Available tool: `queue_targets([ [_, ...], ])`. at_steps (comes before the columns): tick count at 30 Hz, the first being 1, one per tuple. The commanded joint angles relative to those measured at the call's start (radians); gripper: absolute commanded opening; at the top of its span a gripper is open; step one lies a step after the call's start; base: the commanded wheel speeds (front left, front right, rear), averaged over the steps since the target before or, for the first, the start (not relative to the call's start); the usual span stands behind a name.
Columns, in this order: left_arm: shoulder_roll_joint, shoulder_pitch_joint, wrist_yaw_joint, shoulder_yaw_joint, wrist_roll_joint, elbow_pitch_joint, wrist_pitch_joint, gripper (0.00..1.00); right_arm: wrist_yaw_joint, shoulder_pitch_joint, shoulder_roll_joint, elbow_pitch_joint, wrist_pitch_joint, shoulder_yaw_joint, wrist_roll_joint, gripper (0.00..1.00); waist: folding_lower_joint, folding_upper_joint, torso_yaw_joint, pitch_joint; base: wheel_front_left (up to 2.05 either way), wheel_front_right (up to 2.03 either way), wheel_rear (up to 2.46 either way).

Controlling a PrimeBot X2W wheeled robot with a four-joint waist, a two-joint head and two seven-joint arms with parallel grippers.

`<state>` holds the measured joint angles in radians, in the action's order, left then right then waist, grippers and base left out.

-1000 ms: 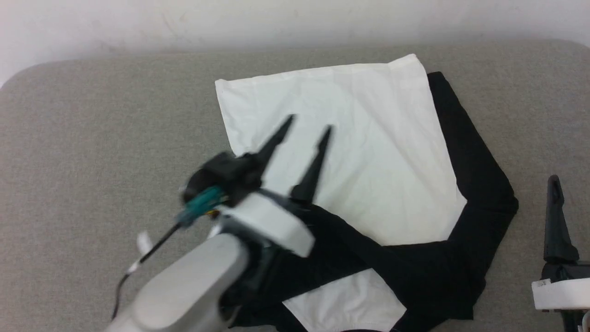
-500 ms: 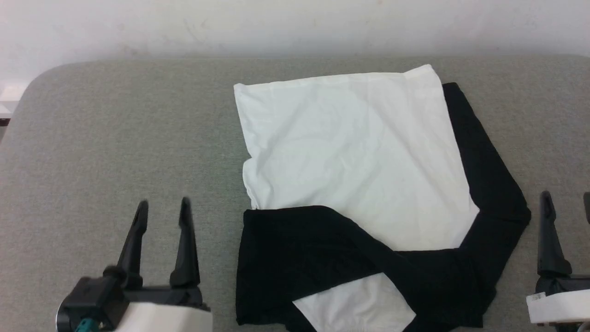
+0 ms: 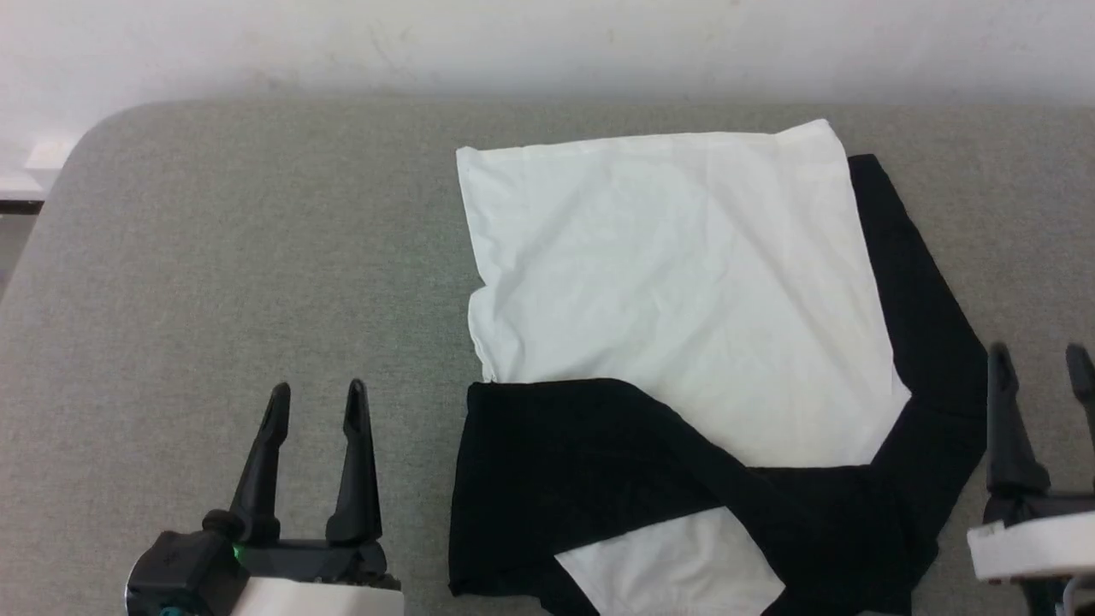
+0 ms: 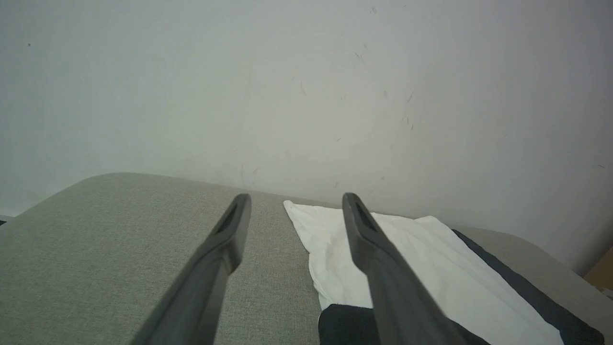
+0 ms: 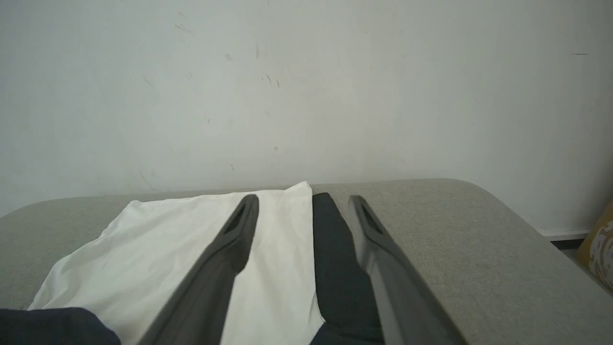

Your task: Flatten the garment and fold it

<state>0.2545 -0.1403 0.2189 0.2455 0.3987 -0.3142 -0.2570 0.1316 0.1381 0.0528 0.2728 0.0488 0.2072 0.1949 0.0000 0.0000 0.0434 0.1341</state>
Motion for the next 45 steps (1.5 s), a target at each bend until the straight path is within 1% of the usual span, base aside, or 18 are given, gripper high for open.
queue_targets([
  [1, -0.012, 0.013, -0.012, -0.012, -0.015, 0.001, -0.005, 1.00, -0.001, -0.039, -0.003, 0.011, -0.014, -0.001, 0.010, 1.00, 0.0000, 0.0000, -0.006, 0.027, 0.00, 0.00, 0.00],
  [3, -0.028, 0.026, -0.030, -0.025, -0.029, -0.001, -0.005, 1.00, -0.001, -0.096, 0.001, 0.031, -0.051, 0.000, 0.021, 1.00, 0.0000, 0.0000, -0.009, 0.058, 0.00, 0.00, 0.00],
  [6, -0.050, 0.049, -0.050, -0.041, -0.048, -0.005, -0.005, 1.00, -0.001, -0.218, 0.055, 0.046, -0.130, 0.006, 0.071, 1.00, 0.0000, 0.0000, -0.008, 0.108, 0.00, 0.00, 0.00],
  [9, -0.072, 0.072, -0.068, -0.054, -0.063, -0.014, -0.005, 1.00, -0.001, -0.368, 0.141, 0.050, -0.228, 0.010, 0.127, 1.00, 0.0000, 0.0000, -0.005, 0.159, 0.00, 0.00, 0.00],
  [12, -0.089, 0.096, -0.080, -0.066, -0.080, -0.028, -0.005, 1.00, -0.001, -0.536, 0.229, 0.017, -0.339, 0.000, 0.185, 1.00, 0.0000, 0.0000, -0.002, 0.215, 0.00, 0.00, 0.00],
  [14, -0.098, 0.116, -0.089, -0.068, -0.096, -0.034, -0.005, 1.00, -0.001, -0.655, 0.282, -0.027, -0.405, -0.011, 0.219, 1.00, 0.0000, 0.0000, 0.003, 0.254, 0.00, 0.00, 0.00],
  [17, -0.115, 0.152, -0.102, -0.059, -0.117, -0.042, -0.005, 1.00, -0.001, -0.811, 0.348, -0.133, -0.498, -0.033, 0.242, 1.00, 0.0000, 0.0000, 0.014, 0.309, 0.00, 0.00, 0.00],
  [20, -0.135, 0.190, -0.118, -0.043, -0.129, -0.050, -0.005, 1.00, -0.001, -0.929, 0.373, -0.262, -0.591, -0.017, 0.236, 1.00, 0.0000, 0.0000, 0.039, 0.358, 0.00, 0.00, 0.00],
  [23, -0.151, 0.226, -0.135, -0.031, -0.138, -0.056, -0.005, 1.00, -0.001, -1.015, 0.399, -0.365, -0.646, -0.008, 0.173, 1.00, 0.0000, 0.0000, 0.070, 0.392, 0.00, 0.00, 0.00],
  [28, -0.163, 0.263, -0.150, -0.025, -0.161, -0.057, -0.005, 1.00, -0.001, -1.078, 0.423, -0.505, -0.726, 0.004, 0.088, 1.00, 0.0000, 0.0000, 0.116, 0.442, 0.00, 0.00, 0.00],
  [32, -0.172, 0.280, -0.157, -0.018, -0.168, -0.058, -0.005, 1.00, -0.001, -1.080, 0.447, -0.552, -0.773, -0.004, 0.070, 1.00, 0.0000, 0.0000, 0.145, 0.484, 0.00, 0.00, 0.00],
  [39, -0.187, 0.301, -0.162, -0.009, -0.174, -0.056, -0.005, 1.00, -0.001, -1.071, 0.484, -0.566, -0.804, -0.020, 0.082, 1.00, 0.0000, 0.0000, 0.168, 0.545, 0.00, 0.00, 0.00],
  [45, -0.195, 0.319, -0.168, -0.003, -0.175, -0.047, -0.005, 1.00, -0.001, -1.053, 0.508, -0.558, -0.818, -0.039, 0.100, 1.00, 0.0000, 0.0000, 0.178, 0.571, 0.00, 0.00, 0.00],
])
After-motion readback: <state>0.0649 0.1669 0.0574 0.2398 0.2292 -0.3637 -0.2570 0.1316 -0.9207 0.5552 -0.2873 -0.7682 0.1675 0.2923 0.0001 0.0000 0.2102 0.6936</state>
